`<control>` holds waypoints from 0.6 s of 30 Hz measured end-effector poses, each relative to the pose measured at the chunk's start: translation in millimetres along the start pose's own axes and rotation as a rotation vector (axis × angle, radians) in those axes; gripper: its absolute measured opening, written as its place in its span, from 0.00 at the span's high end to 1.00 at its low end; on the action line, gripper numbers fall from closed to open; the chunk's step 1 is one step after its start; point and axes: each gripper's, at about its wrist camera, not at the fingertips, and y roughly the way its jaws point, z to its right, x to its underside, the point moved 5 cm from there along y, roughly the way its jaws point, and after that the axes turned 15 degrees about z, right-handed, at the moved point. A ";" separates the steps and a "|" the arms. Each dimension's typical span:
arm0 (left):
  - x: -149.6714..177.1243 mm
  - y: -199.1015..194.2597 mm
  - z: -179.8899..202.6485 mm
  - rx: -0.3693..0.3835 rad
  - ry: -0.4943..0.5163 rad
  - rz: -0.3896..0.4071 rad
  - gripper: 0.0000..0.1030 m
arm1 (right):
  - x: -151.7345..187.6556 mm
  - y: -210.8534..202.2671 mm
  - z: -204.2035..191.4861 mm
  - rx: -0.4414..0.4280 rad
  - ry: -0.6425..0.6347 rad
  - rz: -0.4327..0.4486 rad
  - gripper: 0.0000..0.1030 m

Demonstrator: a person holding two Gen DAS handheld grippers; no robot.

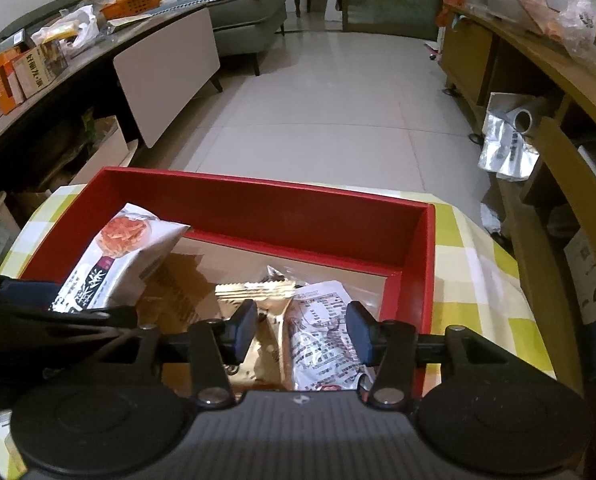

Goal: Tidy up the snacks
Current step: 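Open the right tool to drop the gold packet into the box while the left tool drops the white bag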

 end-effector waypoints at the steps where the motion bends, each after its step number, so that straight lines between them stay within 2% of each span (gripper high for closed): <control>1: -0.1 -0.5 -0.6 -0.001 0.001 0.001 0.27 | -0.5 -0.9 0.7 0.003 -0.001 0.004 0.37; 14: -4.4 -12.2 -4.3 0.008 -0.006 0.030 0.16 | -10.0 -15.5 5.0 0.038 -0.007 0.040 0.29; 18: -5.8 -17.2 -5.6 0.019 -0.011 0.040 0.16 | -14.0 -24.6 3.1 0.050 -0.028 0.055 0.29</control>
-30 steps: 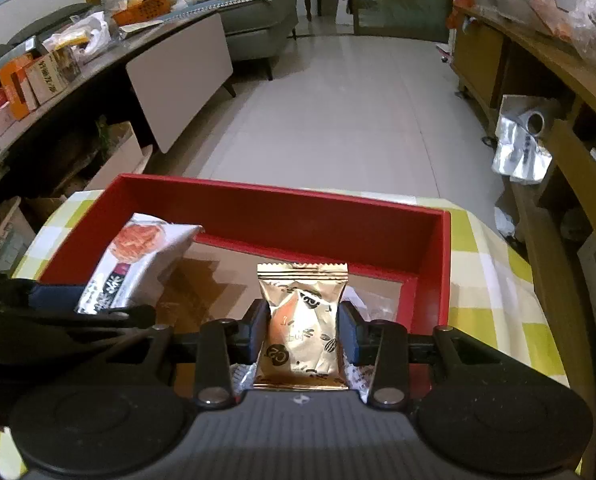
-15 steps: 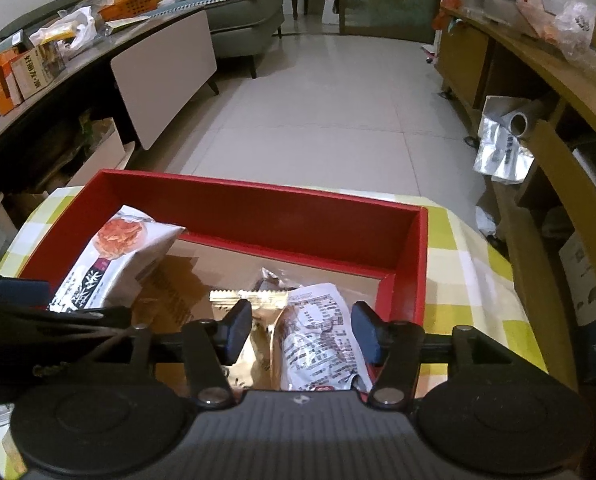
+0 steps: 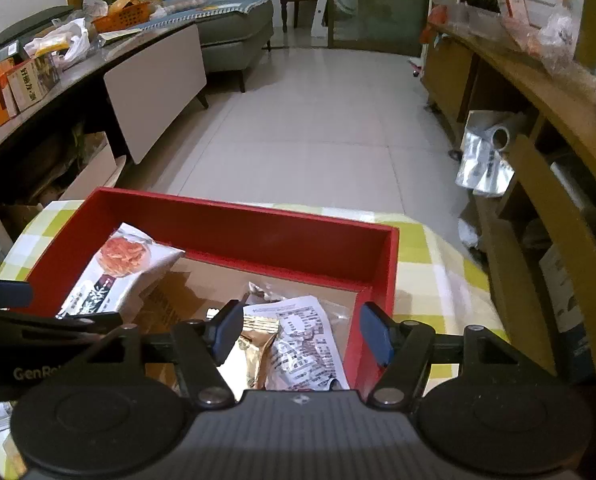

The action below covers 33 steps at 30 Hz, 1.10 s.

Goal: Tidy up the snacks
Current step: 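Open the right tool to drop the gold packet into the box while the left tool drops the white bag, then raise both open tools away from the box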

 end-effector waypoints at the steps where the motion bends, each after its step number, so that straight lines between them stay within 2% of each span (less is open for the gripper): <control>1: 0.0 -2.0 -0.1 0.002 -0.003 0.002 0.16 | -1.7 -3.0 -0.6 0.003 -0.010 0.007 0.29; 8: -0.8 -17.6 -5.1 0.011 -0.017 0.023 0.15 | -8.7 -20.1 -3.5 0.001 -0.025 0.030 0.27; 19: 11.1 -31.2 -13.9 0.026 -0.022 0.008 0.14 | -10.5 -45.4 -12.8 -0.024 -0.038 0.037 0.26; 29: 26.0 -43.8 -30.3 0.043 -0.045 -0.018 0.14 | 0.7 -62.4 -21.7 -0.046 -0.062 0.009 0.25; 33: 39.3 -46.6 -40.7 0.045 -0.058 -0.054 0.14 | 8.8 -69.6 -28.6 -0.064 -0.078 -0.008 0.25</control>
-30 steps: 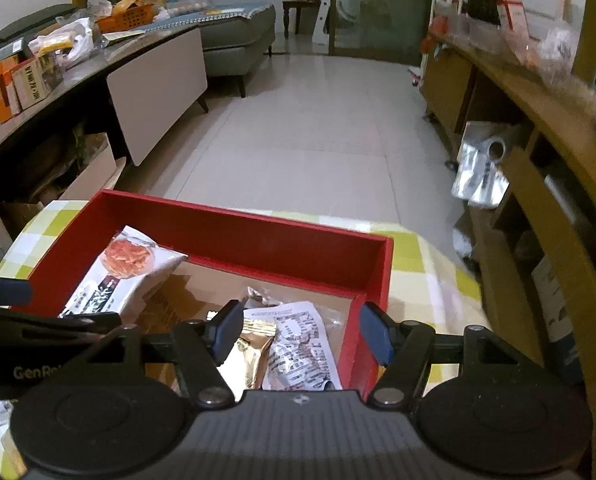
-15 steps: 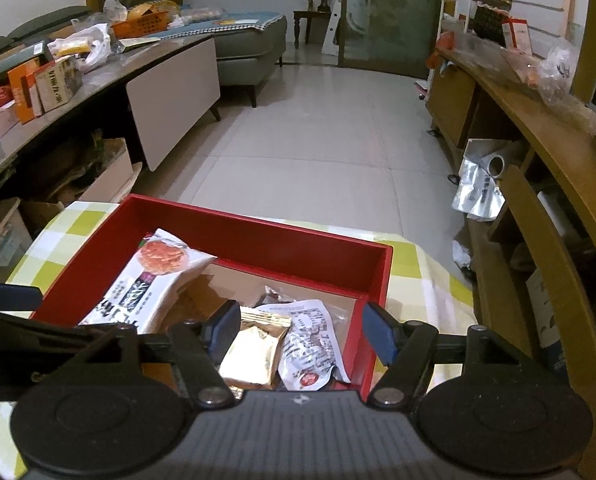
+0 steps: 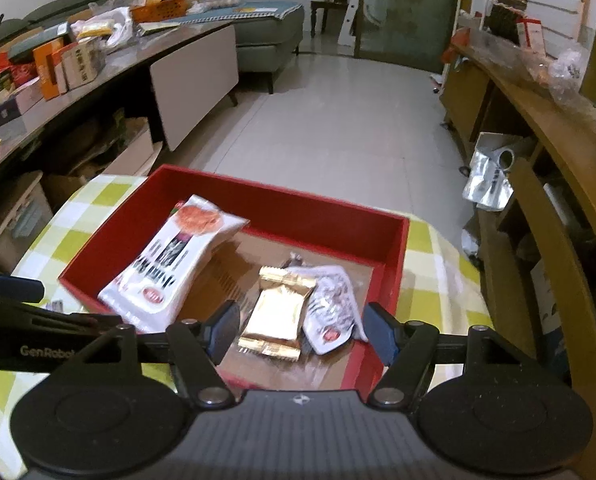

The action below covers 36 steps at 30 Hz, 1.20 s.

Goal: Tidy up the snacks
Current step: 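Raise both open tools away from the box, then move the left tool to the waffle cookie bag while the right tool approaches the sausage pack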

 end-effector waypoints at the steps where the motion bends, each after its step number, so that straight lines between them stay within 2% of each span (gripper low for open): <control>1: 3.7 -0.9 -2.1 0.005 -0.008 -0.013 0.14 | 1.6 -1.9 -2.7 -0.005 -0.006 -0.003 0.25; 8: 33.7 -3.2 -16.1 0.043 -0.093 -0.118 0.13 | 15.5 -11.4 -15.9 -0.036 -0.032 -0.037 0.25; 15: 49.9 10.0 -17.6 0.008 -0.100 -0.176 0.13 | 35.0 -16.7 -19.4 -0.062 -0.060 -0.088 0.25; 18: 53.8 16.4 -14.8 0.029 -0.138 -0.209 0.13 | 38.6 -14.5 -12.4 -0.053 -0.044 -0.105 0.25; 20: 56.1 21.1 -12.7 0.040 -0.163 -0.231 0.07 | 39.0 -13.9 -9.2 -0.053 -0.029 -0.107 0.22; 22: 56.3 27.0 -12.4 0.019 -0.172 -0.234 0.05 | 38.7 -13.5 -8.1 -0.054 -0.023 -0.109 0.21; 26: 56.7 39.8 -9.7 -0.031 -0.155 -0.237 0.00 | 38.5 -14.1 -11.0 -0.064 -0.029 -0.110 0.21; 30: 63.2 48.0 -1.4 -0.074 -0.074 -0.252 0.00 | 34.9 -18.4 -11.1 -0.070 -0.027 -0.097 0.21; 34: 65.5 44.5 -2.4 -0.068 -0.067 -0.255 0.01 | 33.8 -24.4 -8.6 -0.071 -0.015 -0.093 0.21; 36: 65.5 40.7 -3.8 -0.061 -0.061 -0.251 0.05 | 36.6 -27.1 -7.6 -0.073 -0.012 -0.101 0.21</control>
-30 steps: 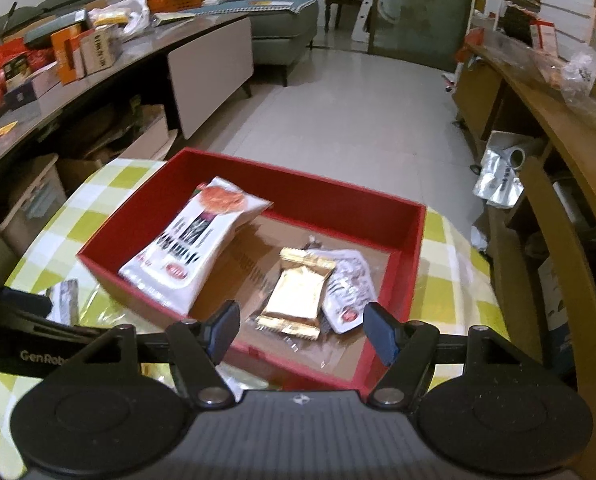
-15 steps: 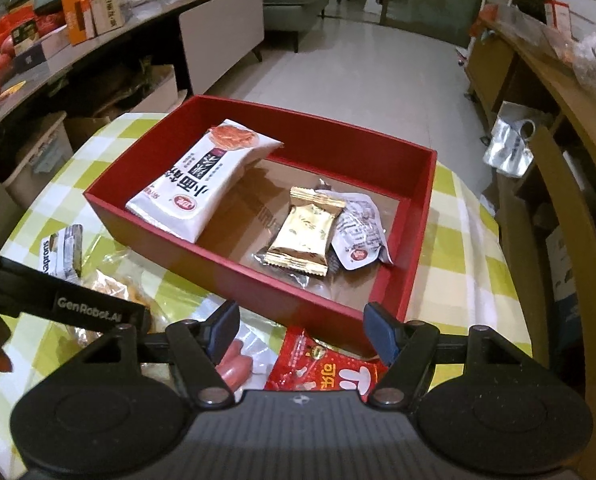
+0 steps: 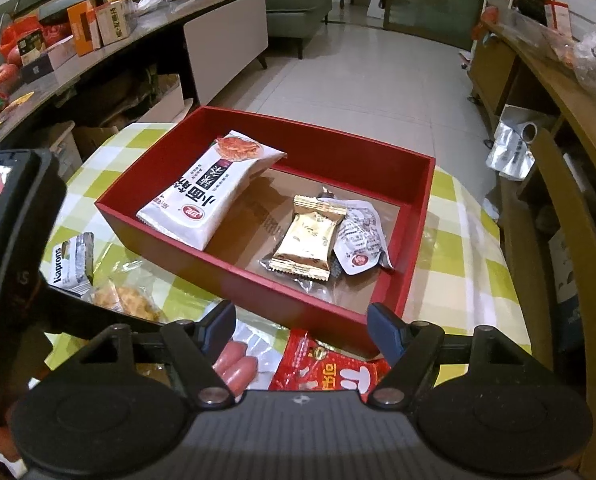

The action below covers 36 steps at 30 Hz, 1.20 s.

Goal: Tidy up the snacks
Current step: 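Move the left tool to the waffle cookie bag while the right tool approaches the sausage pack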

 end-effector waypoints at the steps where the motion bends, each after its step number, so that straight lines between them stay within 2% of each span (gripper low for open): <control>1: 0.3 -2.2 -0.2 0.005 0.006 0.003 0.08 | 2.1 -1.0 1.2 0.001 0.005 -0.007 0.21; 8: 9.2 -26.1 -0.3 0.047 0.039 0.016 0.28 | 17.8 -2.6 19.7 0.023 0.086 -0.059 0.21; 10: 12.4 -29.6 0.0 0.069 0.039 0.014 0.30 | 20.3 -1.9 19.3 0.021 0.086 -0.066 0.21; 12: 17.1 -32.5 -1.4 0.086 0.025 0.006 0.28 | 21.0 -0.2 12.5 -0.003 0.067 -0.065 0.21; 14: 18.9 -30.3 -3.2 0.078 0.014 0.003 0.18 | 21.3 4.7 4.0 -0.043 0.046 -0.069 0.21; 19: 15.4 -17.9 -10.0 0.084 -0.054 -0.031 0.11 | 21.7 25.5 -17.4 -0.130 -0.030 -0.104 0.21; 23: 13.4 -9.7 -9.6 0.066 -0.057 -0.038 0.08 | 20.0 39.9 -27.2 -0.180 -0.061 -0.120 0.21; 26: 12.7 -3.7 -14.1 0.063 -0.089 -0.056 0.09 | 17.6 50.7 -26.5 -0.227 -0.033 -0.141 0.21; 28: 13.6 -1.0 -18.9 0.091 -0.124 -0.083 0.12 | 19.4 56.5 -26.3 -0.260 -0.022 -0.168 0.21; 36: 18.4 4.6 -32.1 0.122 -0.154 -0.116 0.18 | 22.5 61.6 -40.2 -0.303 -0.087 -0.175 0.19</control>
